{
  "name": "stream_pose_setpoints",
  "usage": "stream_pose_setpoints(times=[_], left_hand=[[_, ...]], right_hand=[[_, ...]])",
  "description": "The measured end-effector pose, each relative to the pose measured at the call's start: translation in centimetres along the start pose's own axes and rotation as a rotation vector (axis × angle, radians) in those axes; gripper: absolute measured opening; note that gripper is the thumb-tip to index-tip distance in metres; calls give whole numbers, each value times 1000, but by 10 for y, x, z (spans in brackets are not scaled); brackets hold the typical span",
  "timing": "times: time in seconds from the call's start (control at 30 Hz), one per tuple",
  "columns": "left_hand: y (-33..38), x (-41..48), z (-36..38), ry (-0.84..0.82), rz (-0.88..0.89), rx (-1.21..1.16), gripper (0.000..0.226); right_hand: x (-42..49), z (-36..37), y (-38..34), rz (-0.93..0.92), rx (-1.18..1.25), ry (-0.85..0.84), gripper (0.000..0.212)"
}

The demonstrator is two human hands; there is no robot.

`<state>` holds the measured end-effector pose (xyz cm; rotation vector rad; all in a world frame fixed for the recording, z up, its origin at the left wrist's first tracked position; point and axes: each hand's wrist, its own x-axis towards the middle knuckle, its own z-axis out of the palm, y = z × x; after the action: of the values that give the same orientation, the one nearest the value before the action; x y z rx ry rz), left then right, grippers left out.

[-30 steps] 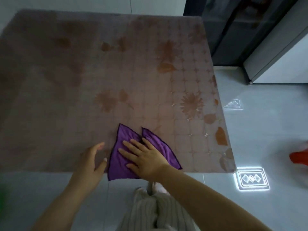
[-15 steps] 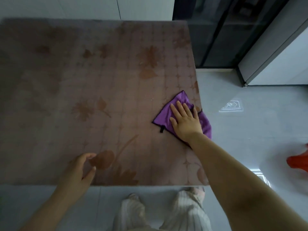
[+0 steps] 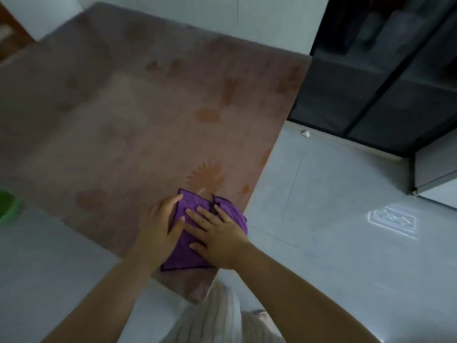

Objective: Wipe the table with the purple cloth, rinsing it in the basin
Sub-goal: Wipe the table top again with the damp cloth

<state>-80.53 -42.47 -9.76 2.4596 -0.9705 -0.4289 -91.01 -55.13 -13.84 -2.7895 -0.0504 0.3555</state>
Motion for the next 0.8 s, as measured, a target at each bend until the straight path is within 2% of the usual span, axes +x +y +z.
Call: stream_pose_setpoints(times=[0.17,0.37,0.43,0.5,0.6,0.67,0.8], left_hand=[[-12,-30,-9,144,-258,48,69],[-9,-18,23,216,-395,73,75],[0,4,38,235,-391,82,71],[9,28,50,233,-380,103,67],[24,68,54,236,-381,113,61],[31,98,49,245,-415,92,62],[42,149,35,258,-440,103,66]], right_hand=[[25,-22,51,-13,-89,23,56],[66,-36,80,27,-57,36,57],[60,-29,76,-60,-91,58,59],[49,-22,74,-229,-114,50,63],[44,-27,91,-413,-82,-26,56],[54,-40,119,-391,-80,-24,51],[92,-80,209,-159,-151,83,52]])
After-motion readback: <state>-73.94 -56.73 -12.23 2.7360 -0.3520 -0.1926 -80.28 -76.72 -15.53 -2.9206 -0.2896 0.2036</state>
